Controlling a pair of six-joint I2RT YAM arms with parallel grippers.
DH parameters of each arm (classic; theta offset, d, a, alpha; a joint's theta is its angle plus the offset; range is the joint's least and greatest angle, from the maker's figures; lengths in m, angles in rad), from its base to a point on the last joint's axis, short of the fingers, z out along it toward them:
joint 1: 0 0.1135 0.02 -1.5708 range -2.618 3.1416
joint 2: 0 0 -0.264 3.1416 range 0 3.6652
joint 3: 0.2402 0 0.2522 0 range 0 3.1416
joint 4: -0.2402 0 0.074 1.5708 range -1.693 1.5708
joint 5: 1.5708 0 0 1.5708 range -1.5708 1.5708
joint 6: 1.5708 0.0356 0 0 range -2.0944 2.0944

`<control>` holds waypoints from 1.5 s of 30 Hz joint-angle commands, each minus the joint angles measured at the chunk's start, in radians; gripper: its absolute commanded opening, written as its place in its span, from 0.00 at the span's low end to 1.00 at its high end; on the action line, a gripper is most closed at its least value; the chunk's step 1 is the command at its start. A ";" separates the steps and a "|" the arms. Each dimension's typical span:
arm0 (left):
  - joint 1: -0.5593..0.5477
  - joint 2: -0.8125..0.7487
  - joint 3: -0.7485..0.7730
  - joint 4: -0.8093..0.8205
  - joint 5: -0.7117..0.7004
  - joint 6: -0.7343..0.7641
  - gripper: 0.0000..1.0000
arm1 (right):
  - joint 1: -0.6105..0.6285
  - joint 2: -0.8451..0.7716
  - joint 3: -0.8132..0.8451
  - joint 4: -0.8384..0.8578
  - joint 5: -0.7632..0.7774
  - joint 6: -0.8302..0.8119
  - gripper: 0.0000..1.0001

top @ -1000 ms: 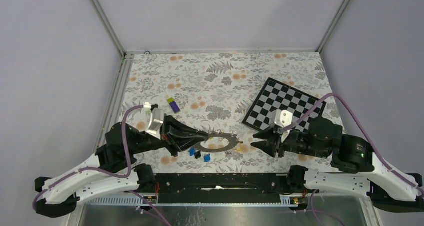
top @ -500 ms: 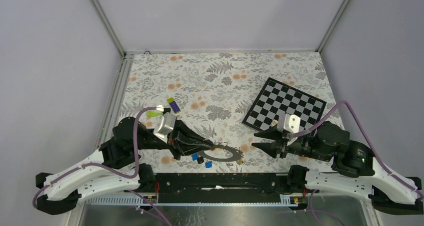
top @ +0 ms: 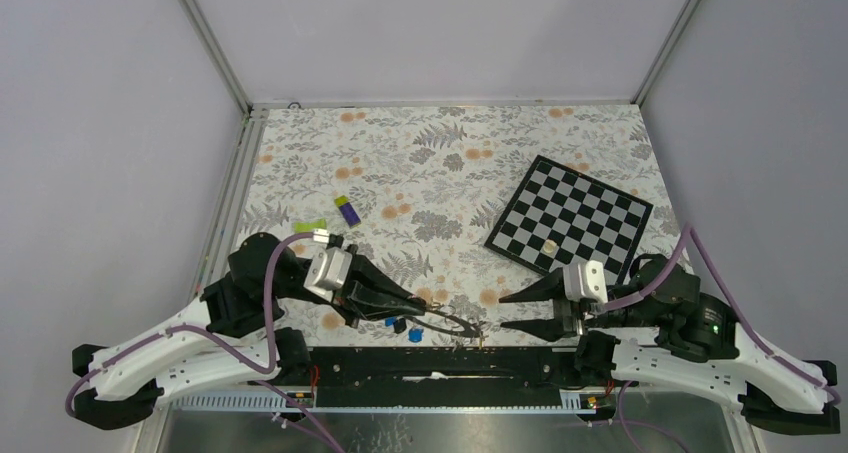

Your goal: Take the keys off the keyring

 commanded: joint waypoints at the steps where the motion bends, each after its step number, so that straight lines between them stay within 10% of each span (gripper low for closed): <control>1: -0.002 -0.008 0.060 0.113 0.084 0.074 0.00 | 0.000 0.018 -0.042 0.127 -0.110 0.039 0.45; 19: -0.001 0.021 0.061 0.134 0.094 0.063 0.00 | 0.001 0.037 -0.142 0.271 -0.153 0.094 0.45; 39: -0.001 -0.014 0.038 0.141 0.020 0.055 0.00 | 0.000 -0.082 -0.153 0.254 0.085 0.166 0.00; 45: -0.001 -0.015 0.032 0.141 -0.004 0.047 0.00 | 0.001 -0.146 -0.147 0.250 0.150 0.159 0.00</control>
